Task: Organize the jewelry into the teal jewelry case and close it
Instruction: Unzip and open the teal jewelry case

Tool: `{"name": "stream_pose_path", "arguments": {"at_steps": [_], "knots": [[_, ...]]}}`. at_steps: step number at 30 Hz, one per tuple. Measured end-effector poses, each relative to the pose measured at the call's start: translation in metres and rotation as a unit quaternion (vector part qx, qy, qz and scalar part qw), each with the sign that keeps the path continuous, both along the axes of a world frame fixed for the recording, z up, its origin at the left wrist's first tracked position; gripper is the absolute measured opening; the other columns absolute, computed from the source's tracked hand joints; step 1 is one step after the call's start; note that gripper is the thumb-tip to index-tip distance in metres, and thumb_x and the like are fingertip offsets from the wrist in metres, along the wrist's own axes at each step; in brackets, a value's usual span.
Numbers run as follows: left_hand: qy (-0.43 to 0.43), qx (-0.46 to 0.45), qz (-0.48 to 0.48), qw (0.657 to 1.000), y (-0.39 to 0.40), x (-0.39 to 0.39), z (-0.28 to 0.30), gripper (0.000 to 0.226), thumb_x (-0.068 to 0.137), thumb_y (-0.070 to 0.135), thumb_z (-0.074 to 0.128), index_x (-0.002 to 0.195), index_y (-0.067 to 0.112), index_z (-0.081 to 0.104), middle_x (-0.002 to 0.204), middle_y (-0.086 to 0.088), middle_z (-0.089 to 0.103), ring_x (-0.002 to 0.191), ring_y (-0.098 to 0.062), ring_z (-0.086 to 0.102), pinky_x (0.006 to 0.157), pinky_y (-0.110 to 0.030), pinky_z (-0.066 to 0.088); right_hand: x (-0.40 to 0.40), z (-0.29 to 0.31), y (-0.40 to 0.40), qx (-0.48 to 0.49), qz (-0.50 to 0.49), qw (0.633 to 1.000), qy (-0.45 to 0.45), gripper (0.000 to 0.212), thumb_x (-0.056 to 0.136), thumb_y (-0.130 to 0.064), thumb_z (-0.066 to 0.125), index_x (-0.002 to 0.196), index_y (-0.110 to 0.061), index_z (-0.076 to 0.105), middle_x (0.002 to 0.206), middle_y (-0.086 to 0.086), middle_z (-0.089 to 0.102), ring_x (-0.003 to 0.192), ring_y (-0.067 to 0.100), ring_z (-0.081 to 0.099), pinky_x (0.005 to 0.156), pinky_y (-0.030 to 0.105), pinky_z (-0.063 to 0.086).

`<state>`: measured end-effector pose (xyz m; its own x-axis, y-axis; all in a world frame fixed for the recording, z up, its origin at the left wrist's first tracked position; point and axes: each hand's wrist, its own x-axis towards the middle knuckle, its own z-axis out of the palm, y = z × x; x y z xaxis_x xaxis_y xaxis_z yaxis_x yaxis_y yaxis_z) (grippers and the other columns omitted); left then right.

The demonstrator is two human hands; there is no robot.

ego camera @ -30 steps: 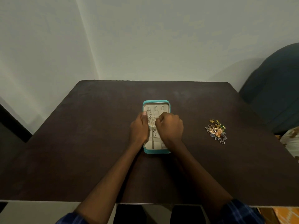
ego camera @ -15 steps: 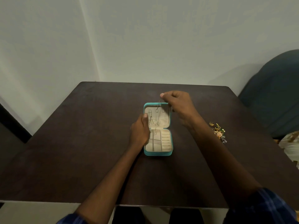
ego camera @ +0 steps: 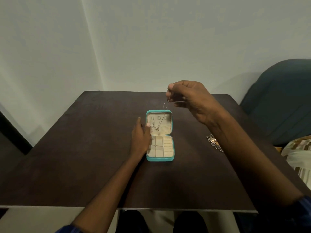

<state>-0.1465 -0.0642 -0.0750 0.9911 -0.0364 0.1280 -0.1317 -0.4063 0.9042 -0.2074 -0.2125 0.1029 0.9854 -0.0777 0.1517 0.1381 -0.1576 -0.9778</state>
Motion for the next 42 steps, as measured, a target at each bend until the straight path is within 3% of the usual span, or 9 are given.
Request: {"name": "stream_pose_path", "arguments": {"at_steps": [2,6,9,13,19,27,32,36,42], "knots": [[-0.044,-0.020,0.024,0.999,0.000,-0.013,0.013,0.052,0.098,0.039,0.035,0.146,0.021,0.025,0.146,-0.004,0.040,0.129,-0.016,0.043,0.093,-0.024,0.037,-0.008,0.008,-0.001,-0.007,0.006,1.000,-0.009,0.013,0.088,-0.025,0.061,0.082,-0.015,0.066,0.075,-0.004,0.072,0.075,0.011,0.067,0.073,0.028,0.051],[-0.146,-0.087,-0.061,0.984,-0.003,-0.034,0.044,0.042,0.097,0.041,0.038,0.136,0.029,0.041,0.131,0.006,0.054,0.112,-0.006,0.055,0.087,-0.021,0.050,-0.022,0.023,-0.002,0.004,0.019,1.000,-0.024,0.012,0.088,-0.024,0.061,0.082,-0.015,0.065,0.075,-0.002,0.072,0.073,0.012,0.068,0.066,0.023,0.053],[-0.172,-0.041,-0.143,0.974,-0.008,-0.044,0.056,0.040,0.096,0.038,0.040,0.132,0.024,0.048,0.128,0.005,0.056,0.111,-0.007,0.056,0.088,-0.019,0.049,-0.030,0.031,-0.001,0.006,0.024,0.999,-0.033,0.012,0.088,-0.023,0.060,0.079,-0.017,0.065,0.073,-0.002,0.071,0.073,0.014,0.067,0.066,0.024,0.053],[-0.159,0.021,-0.143,0.977,-0.011,-0.050,0.049,0.030,0.095,0.026,0.050,0.123,0.018,0.057,0.126,0.000,0.060,0.113,-0.011,0.056,0.091,-0.028,0.049,-0.040,0.034,-0.002,0.028,0.033,0.999,-0.031,0.013,0.089,-0.020,0.059,0.078,-0.016,0.064,0.069,-0.002,0.069,0.072,0.016,0.066,0.072,0.031,0.052],[-0.154,0.031,-0.110,0.981,-0.005,-0.047,0.038,0.023,0.091,0.019,0.057,0.113,0.015,0.064,0.116,-0.001,0.067,0.105,-0.012,0.061,0.074,-0.002,0.040,-0.047,0.029,-0.006,0.067,0.036,0.997,-0.010,0.011,0.090,-0.018,0.059,0.082,-0.011,0.063,0.066,-0.001,0.066,0.064,0.014,0.064,0.074,0.033,0.053],[-0.153,0.093,-0.073,0.981,0.007,-0.035,0.021,0.020,0.089,0.013,0.058,0.107,0.009,0.067,0.112,-0.004,0.065,0.099,-0.012,0.060,0.074,-0.012,0.046,-0.042,0.018,-0.004,0.120,0.025,0.992,0.013,0.010,0.089,-0.015,0.059,0.084,-0.008,0.061,0.062,0.001,0.057,0.056,0.013,0.053,0.068,0.032,0.055],[-0.108,0.016,-0.060,0.992,0.007,-0.028,0.013,0.021,0.092,0.021,0.055,0.107,0.014,0.067,0.109,-0.002,0.068,0.093,-0.013,0.067,0.077,-0.038,0.058,-0.035,0.013,-0.004,0.103,0.020,0.994,0.007,0.010,0.090,-0.016,0.058,0.086,-0.007,0.061,0.062,0.000,0.059,0.056,0.011,0.055,0.062,0.028,0.055],[-0.100,-0.002,-0.049,0.994,0.006,-0.021,0.018,0.014,0.090,0.023,0.058,0.102,0.017,0.063,0.094,0.003,0.069,0.081,-0.009,0.067,0.069,-0.037,0.059,-0.025,0.012,-0.005,0.108,0.004,0.994,0.007,0.008,0.089,-0.016,0.058,0.087,-0.009,0.062,0.061,-0.002,0.057,0.052,0.010,0.049,0.056,0.025,0.048],[-0.100,-0.024,-0.086,0.991,0.005,-0.016,0.014,0.014,0.089,0.023,0.060,0.097,0.016,0.069,0.094,0.006,0.070,0.086,-0.006,0.066,0.075,-0.035,0.058,-0.008,0.008,-0.011,0.146,-0.020,0.989,0.017,0.005,0.088,-0.014,0.059,0.086,-0.009,0.060,0.059,-0.001,0.055,0.047,0.009,0.041,0.045,0.021,0.036]]}}
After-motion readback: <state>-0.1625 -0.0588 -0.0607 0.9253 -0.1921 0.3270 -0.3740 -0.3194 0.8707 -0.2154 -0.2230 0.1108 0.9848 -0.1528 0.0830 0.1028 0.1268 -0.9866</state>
